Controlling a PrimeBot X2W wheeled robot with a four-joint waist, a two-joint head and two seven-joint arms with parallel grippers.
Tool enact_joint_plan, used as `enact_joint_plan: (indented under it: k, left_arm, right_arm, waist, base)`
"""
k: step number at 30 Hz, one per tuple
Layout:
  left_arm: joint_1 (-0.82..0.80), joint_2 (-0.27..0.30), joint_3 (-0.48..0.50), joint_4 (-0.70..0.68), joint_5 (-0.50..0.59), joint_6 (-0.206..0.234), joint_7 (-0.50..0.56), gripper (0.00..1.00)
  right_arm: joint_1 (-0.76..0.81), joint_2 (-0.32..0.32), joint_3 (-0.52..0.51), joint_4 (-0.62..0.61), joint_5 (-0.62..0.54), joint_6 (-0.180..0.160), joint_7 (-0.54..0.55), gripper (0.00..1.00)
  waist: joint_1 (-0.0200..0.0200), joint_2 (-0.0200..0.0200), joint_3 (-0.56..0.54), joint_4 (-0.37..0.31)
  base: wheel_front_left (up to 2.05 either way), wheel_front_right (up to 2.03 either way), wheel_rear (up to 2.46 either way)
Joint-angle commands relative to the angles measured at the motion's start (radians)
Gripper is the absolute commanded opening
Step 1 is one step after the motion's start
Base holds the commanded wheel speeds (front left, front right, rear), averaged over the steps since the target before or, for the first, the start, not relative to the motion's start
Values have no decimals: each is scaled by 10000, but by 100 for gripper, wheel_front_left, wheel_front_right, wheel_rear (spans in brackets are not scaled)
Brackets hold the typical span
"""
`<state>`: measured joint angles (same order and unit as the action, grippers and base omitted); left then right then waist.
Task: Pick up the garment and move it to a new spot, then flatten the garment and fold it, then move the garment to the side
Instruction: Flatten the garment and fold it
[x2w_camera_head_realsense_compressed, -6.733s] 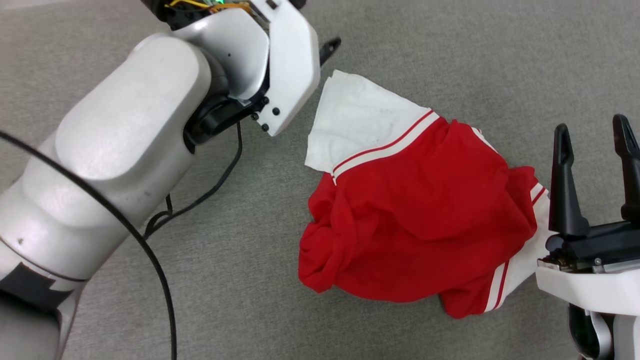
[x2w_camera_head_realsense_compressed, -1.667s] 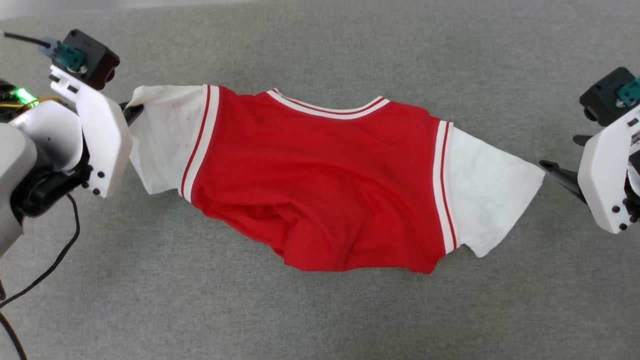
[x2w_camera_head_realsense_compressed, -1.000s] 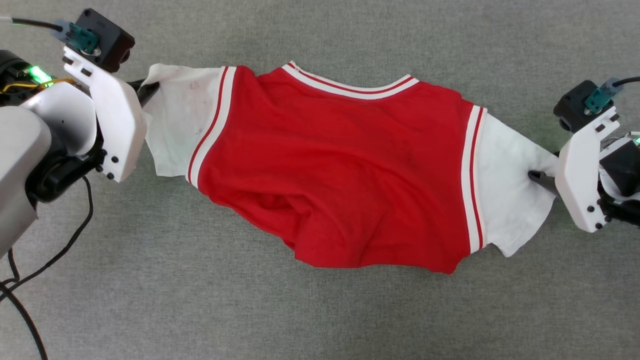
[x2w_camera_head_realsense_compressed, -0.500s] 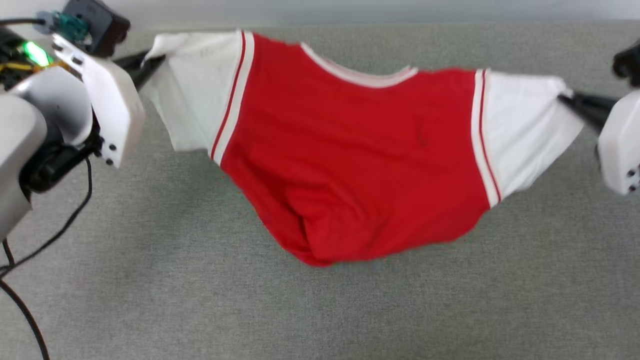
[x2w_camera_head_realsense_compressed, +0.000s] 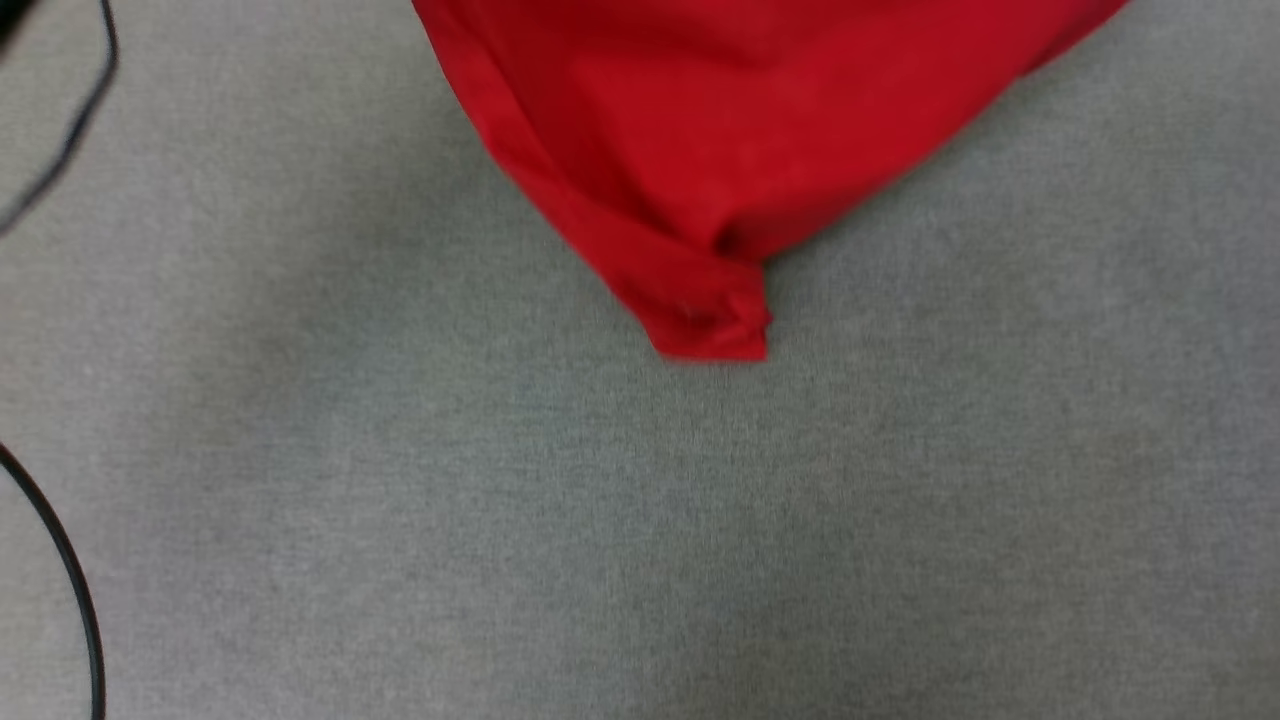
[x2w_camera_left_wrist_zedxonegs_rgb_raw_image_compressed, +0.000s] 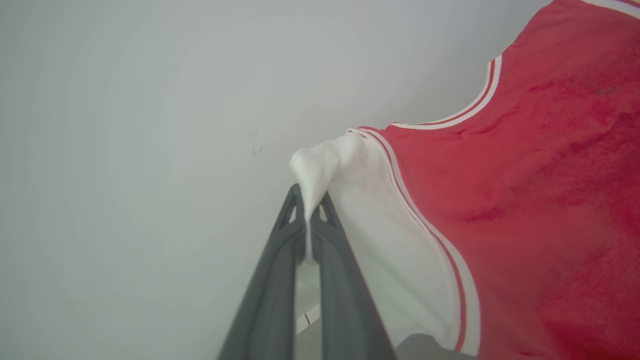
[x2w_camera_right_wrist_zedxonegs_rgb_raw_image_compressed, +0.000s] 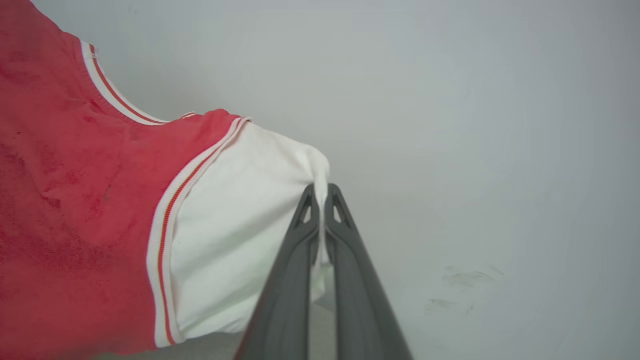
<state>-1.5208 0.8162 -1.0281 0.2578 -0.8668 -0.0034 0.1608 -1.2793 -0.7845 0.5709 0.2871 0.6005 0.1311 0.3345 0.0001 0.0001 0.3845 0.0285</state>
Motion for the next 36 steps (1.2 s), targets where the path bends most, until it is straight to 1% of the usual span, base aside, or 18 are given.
enact_joint_plan:
  k: [1, 4, 11, 17, 22, 25, 29, 32, 36]
  left_arm:
    - [-519, -116, 212, 195, 111, 16, -105, 0]
    - [-1392, -407, 566, 590, 233, -24, -362, 0]
    - [-3322, -1004, 1178, 1605, 594, -198, -903, 0]
    - [-4676, -1516, 1490, 2687, 771, -437, -1405, 0]
    - [-5480, -1747, 1518, 3445, 902, -753, -1650, 0]
    - [-5558, -1854, 1455, 3808, 902, -882, -1846, 0]
    - [-5126, -1922, 1307, 4231, 825, -1004, -2171, 0]
    - [-4516, -2035, 1130, 4496, 706, -1086, -2443, 0]
    - [-3388, -2011, 864, 4696, 536, -1131, -2797, 0]
  right_arm:
    - [-565, 282, -187, 181, -378, -5, 73, 0]
    - [-1690, 781, -575, 468, -1060, -6, 110, 0]
    - [-4003, 1560, -921, 1294, -2317, -6, 44, 0]
    - [-5724, 2025, -1024, 2146, -2991, -6, -329, 0]
    - [-6705, 2410, -1030, 2906, -3252, -6, -739, 0]
    - [-6881, 2584, -919, 3348, -3315, -6, -1071, 0]
    - [-6433, 2696, -539, 3903, -3153, -6, -1562, 0]
    - [-5875, 2805, -140, 4312, -3032, -6, -1995, 0]
    - [-5019, 3025, 425, 4695, -2712, -6, -2570, 0]
  waist:
    - [-1, -1, 557, -67]
    - [-1, -1, 1067, -127]
    - [-1, -1, 1907, -158]
    - [-1, -1, 2361, -174]
    - [-1, -1, 2671, -242]
    - [-1, -1, 2778, -244]
    - [-1, -1, 2796, -287]
    - [-1, -1, 2687, -308]
    - [-1, -1, 2414, -341]
  base:
    - [0, 0, 0]
    - [0, 0, 0]
    - [0, 0, 0]
    - [0, 0, 0]
    - [0, 0, 0]
    - [0, 0, 0]
    - [0, 0, 0]
    - [0, 0, 0]
    - [0, 0, 0]
